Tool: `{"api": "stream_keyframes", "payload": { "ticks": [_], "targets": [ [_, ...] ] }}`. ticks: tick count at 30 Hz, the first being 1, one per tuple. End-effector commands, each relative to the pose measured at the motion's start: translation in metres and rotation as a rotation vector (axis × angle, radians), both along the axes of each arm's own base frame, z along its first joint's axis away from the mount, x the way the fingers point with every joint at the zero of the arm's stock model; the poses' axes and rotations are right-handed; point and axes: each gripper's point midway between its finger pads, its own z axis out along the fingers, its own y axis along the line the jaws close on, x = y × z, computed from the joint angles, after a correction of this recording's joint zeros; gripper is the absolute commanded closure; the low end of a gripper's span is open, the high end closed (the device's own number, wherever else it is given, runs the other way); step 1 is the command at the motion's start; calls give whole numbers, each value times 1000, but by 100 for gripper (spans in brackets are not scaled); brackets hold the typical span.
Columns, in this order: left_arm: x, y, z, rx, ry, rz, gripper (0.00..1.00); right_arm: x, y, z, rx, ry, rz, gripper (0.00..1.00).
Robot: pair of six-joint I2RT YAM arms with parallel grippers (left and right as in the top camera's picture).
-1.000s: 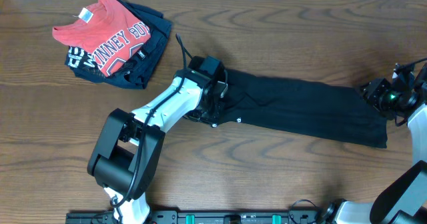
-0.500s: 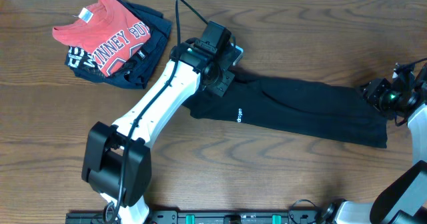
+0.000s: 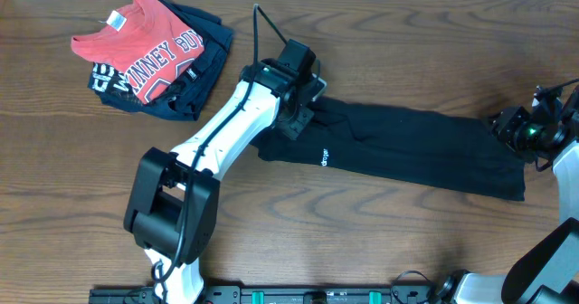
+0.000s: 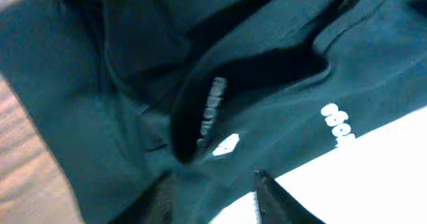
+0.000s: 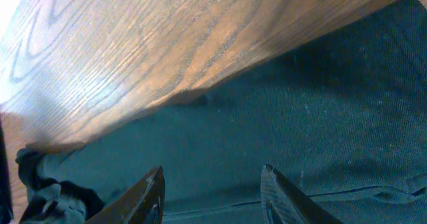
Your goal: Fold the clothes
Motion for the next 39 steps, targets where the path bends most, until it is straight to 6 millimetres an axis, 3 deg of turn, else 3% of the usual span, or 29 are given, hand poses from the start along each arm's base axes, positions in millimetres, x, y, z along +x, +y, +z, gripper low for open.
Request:
{"api": "stream_keyframes", "payload": {
  "ticks": [1,6,9,11,15,20,21,22,23,25,27,32,36,39],
  "targets": [
    [8,20,-5,109,-42,51,39,0,2,1,-14,-4,20,55],
    [10,7,3,37,-36,97,38,0,2,1,-14,-4,20,55],
    [-1,-19,5,-100,30,58,56,0,2,1,-17,-3,19,54],
    [-3,-25,6,-128,43,46,72,-2,-3,-1,-39,13,6,53],
    [0,-22,1,-129,31,54,79,-11,-27,-9,-136,77,-72,42],
    [3,-10,-23,-119,43,83,80,-29,-67,-13,-220,136,-201,28],
    [3,-6,-29,-114,49,92,78,-32,-74,-13,-228,141,-222,27],
    [4,-2,-33,-109,56,101,71,-34,-80,-14,-239,144,-241,27],
    [6,2,-36,-107,62,115,56,-38,-92,-17,-262,156,-272,26],
    [10,7,-33,-113,59,145,38,-38,-108,-25,-277,160,-300,23],
    [15,12,-23,-127,48,188,36,-39,-116,-35,-279,155,-258,22],
    [17,17,9,-155,7,214,30,-38,-109,-55,-240,123,-71,22],
    [13,19,38,-180,-37,210,27,-52,-107,-76,-201,191,-41,20],
    [11,20,61,-204,-79,207,25,-67,-101,-94,-150,266,-35,25]
  ]
}}
